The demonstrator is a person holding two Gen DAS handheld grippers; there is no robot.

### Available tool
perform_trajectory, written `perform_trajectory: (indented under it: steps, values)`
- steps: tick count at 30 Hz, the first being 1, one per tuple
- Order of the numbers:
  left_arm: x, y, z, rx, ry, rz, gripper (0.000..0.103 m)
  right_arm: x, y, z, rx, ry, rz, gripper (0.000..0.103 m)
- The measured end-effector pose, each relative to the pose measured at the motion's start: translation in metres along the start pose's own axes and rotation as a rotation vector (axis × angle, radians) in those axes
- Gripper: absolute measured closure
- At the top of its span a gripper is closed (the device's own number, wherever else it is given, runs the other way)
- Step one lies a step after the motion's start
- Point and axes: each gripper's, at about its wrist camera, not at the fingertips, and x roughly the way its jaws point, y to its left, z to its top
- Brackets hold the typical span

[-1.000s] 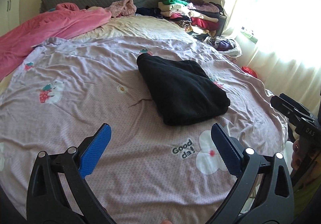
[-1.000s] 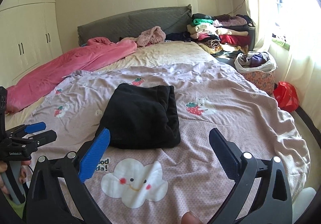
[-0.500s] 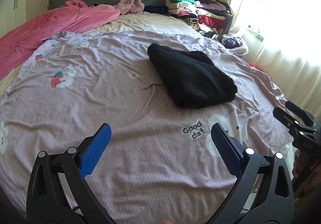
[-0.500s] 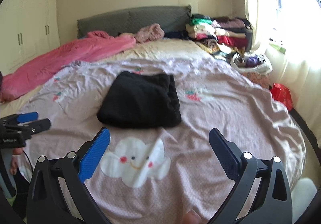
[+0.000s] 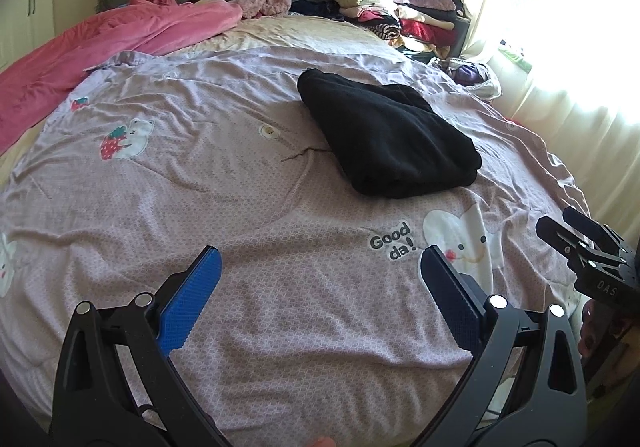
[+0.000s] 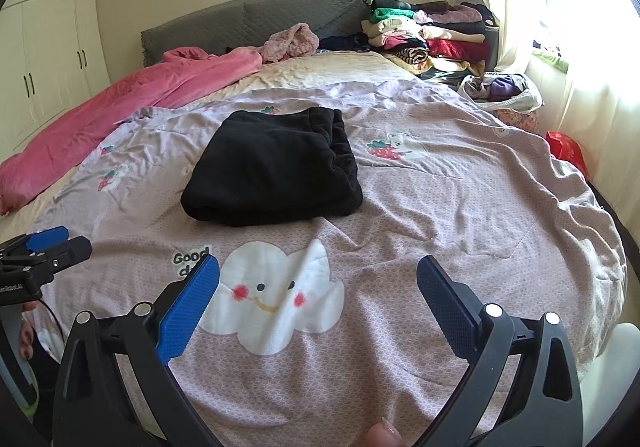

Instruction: Fold small clothes

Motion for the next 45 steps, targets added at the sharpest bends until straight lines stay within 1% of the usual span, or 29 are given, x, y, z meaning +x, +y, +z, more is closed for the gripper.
perform_trajectory:
  steps: [7, 20, 45]
  values:
    - [0.0004, -0.0002, -0.0002, -0.005, 0.004, 0.014, 0.009, -0.0002, -0.0034, -0.0002, 0.013, -0.001, 0.003, 0.004]
    - [-0.0008, -0.0007, -0.0006, -0.010, -0.001, 0.009, 0.009, -0.0018, -0.0053, -0.0004, 0.019, 0.002, 0.006, 0.004]
    - [-0.0029, 0.0004, -0.0002, -0.009, 0.001, 0.015, 0.009, -0.0017, 0.0032, -0.0026, 0.024, 0.018, 0.026, 0.004]
